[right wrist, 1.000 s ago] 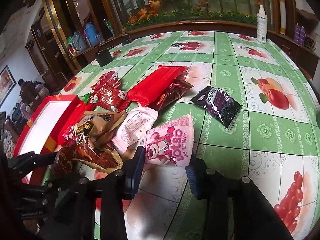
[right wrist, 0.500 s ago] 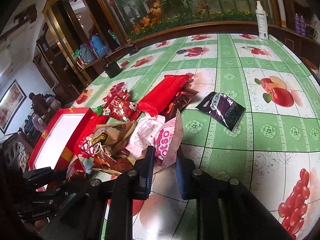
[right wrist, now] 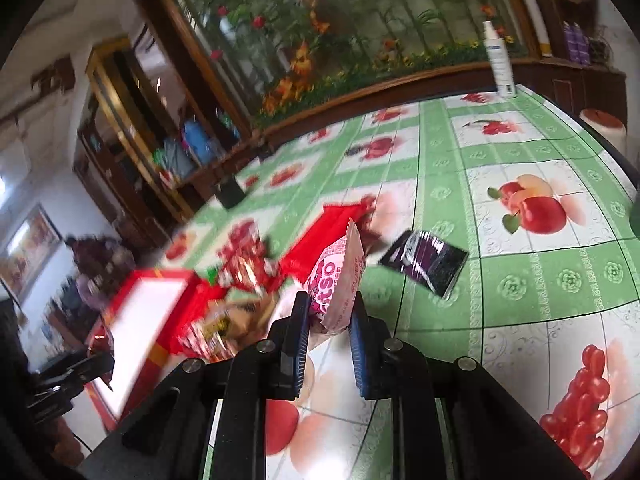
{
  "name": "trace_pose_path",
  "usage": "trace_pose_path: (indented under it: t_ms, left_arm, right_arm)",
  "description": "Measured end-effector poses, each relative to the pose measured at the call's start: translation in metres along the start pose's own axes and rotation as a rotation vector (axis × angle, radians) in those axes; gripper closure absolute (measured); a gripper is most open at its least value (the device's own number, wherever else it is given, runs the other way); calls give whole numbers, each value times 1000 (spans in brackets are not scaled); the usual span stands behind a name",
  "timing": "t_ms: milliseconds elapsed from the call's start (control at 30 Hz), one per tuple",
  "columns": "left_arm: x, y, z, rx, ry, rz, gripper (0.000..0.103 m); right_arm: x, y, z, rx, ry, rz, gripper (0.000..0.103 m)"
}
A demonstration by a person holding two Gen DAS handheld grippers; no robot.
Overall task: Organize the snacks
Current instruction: 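Grasp dark red packet with left tool while right tool grasps pink packet, then lower dark red packet into tray with left tool while right tool drops pink packet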
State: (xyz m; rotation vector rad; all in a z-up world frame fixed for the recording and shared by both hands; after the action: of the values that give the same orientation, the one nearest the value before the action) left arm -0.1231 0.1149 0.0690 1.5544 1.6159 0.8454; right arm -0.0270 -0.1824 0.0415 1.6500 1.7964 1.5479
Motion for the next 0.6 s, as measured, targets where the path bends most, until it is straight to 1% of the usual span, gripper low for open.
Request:
trace_pose_path:
  t_ms: [100, 133, 267, 400, 600]
  left_arm:
    - [29, -2, -1, -8, 88, -18, 69]
    - [41, -4, -1, -4, 123, -23, 69]
    - [67, -13, 0, 8, 200, -34, 69]
    - [85, -25, 3, 40, 264, -31, 69]
    - [95, -38, 1, 64, 293, -35, 69]
  right_arm:
    - [-3, 6, -5, -33, 47, 57, 84]
    - [-1, 7, -6, -43, 77, 82, 84]
    - [19, 7, -1, -54, 198, 122, 84]
    - [64, -7, 23, 21, 328, 121, 84]
    - [147, -36, 59, 148, 466, 39, 84]
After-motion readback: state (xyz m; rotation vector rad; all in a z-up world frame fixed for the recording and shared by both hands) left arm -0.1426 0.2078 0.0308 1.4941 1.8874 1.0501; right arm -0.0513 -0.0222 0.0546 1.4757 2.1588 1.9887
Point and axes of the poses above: each gripper's, at about its wrist camera, not at the fingertips, and z roughly the way its jaws point, x to its left, y to its top, the point moved 2 cm from there along z, roughly the way its jaws point, and after that the axes turned 10 degrees about -x, right-handed, at the moved point
